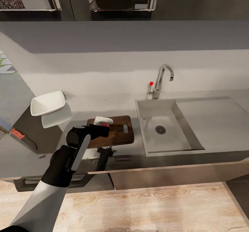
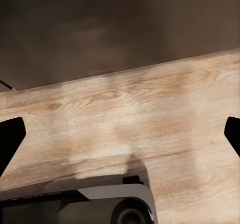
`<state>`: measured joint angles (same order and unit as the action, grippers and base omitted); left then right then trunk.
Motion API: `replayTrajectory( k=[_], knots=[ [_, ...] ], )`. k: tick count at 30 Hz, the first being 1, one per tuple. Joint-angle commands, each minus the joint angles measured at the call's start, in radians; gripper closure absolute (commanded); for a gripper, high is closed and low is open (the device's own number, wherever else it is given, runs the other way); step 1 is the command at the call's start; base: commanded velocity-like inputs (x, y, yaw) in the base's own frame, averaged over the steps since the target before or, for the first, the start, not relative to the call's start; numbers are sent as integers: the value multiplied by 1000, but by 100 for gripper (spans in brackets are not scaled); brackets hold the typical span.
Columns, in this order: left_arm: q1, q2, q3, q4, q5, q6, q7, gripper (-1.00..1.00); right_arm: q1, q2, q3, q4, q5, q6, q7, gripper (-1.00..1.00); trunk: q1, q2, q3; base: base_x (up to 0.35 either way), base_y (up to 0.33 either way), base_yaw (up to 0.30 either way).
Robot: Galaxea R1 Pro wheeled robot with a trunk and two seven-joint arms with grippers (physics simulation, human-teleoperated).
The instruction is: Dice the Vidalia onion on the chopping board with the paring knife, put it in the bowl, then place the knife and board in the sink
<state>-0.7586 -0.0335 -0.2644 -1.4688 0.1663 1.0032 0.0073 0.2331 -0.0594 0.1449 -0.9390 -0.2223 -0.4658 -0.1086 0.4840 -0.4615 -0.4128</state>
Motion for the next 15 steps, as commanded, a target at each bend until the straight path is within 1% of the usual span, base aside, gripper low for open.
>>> replayTrajectory(
  k=[1, 7, 15],
  knots=[
    [-1, 0, 0, -1, 1, 5, 1, 100, 0, -1, 5, -1, -5, -2, -8, -100, 1, -2, -1, 0, 0, 0],
    [-1, 0, -1, 0, 1, 5, 1, 100, 0, -1, 5, -1, -5, -2, -8, -100, 1, -2, -2, 0, 0, 0],
    [-1, 0, -1, 1, 1, 4, 1, 100, 0, -2, 5, -1, -5, -2, -8, -100, 1, -2, -11, 0, 0, 0]
  ],
)
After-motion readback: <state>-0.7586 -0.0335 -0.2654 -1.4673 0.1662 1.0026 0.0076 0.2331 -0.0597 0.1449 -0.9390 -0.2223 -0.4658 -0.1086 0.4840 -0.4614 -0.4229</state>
